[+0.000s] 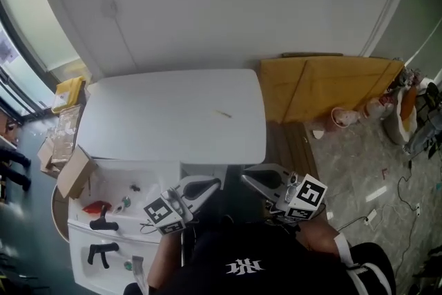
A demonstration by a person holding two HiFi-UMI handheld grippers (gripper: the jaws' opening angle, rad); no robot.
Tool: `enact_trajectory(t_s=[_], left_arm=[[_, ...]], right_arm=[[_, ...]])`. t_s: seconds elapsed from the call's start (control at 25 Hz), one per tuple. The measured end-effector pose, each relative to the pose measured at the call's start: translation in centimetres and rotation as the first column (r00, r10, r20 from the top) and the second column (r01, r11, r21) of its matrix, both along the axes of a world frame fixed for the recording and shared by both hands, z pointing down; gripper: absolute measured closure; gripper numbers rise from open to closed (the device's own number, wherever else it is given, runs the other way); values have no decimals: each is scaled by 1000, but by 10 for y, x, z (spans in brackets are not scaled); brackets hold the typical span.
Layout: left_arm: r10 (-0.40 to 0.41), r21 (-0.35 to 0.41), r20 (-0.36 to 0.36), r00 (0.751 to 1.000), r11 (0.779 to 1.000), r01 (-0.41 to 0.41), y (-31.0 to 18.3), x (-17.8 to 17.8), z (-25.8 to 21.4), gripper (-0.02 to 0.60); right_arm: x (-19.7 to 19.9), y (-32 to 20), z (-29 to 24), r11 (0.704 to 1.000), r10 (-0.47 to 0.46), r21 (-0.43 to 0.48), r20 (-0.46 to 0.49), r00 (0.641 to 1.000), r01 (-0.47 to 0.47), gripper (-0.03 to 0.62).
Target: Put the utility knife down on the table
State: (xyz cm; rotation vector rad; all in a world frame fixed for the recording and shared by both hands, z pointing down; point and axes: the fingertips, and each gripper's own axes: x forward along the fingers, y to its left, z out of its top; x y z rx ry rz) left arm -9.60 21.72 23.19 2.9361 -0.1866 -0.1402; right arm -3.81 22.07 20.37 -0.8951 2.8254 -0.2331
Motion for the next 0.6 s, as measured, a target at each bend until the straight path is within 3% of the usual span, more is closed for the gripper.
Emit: enact_trajectory(t_s=[0.12,0.24,0.4,0.6], left_arm=[[-40,39,7,999,998,40,9,4,-9,577],[-92,29,11,996,995,91,13,11,-12,575],[-104,-23,-57,993,994,103,24,25,-23,577],[-85,86,42,996,993,81,42,50,-6,577]], right_arm=[[8,8,-1,1000,15,6,12,1000,-15,589],[26,19,6,999,47,-24,16,999,-46,591],[50,38,18,995,97,-38,-6,995,-97,591],[67,61,27,997,81,-14,-17,997,-81,591]])
